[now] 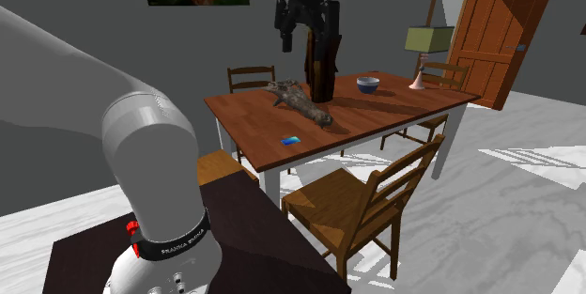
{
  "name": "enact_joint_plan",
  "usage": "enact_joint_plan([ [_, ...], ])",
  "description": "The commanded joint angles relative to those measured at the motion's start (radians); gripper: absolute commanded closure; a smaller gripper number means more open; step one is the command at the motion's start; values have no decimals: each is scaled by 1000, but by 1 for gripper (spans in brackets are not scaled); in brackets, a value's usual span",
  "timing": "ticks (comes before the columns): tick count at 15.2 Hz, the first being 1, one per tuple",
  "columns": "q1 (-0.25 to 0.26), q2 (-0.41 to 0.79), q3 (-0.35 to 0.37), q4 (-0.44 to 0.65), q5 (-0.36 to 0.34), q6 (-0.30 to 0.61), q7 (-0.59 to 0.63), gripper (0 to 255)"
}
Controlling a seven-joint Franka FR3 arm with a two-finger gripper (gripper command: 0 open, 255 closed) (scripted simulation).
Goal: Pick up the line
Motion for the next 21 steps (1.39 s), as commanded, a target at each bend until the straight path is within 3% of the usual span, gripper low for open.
enact_joint_plan([
  [1,0,0,0,0,0,0,0,0],
  [11,53,132,173,-146,94,323,196,0],
  [21,76,433,348,-135,109,654,408,0],
])
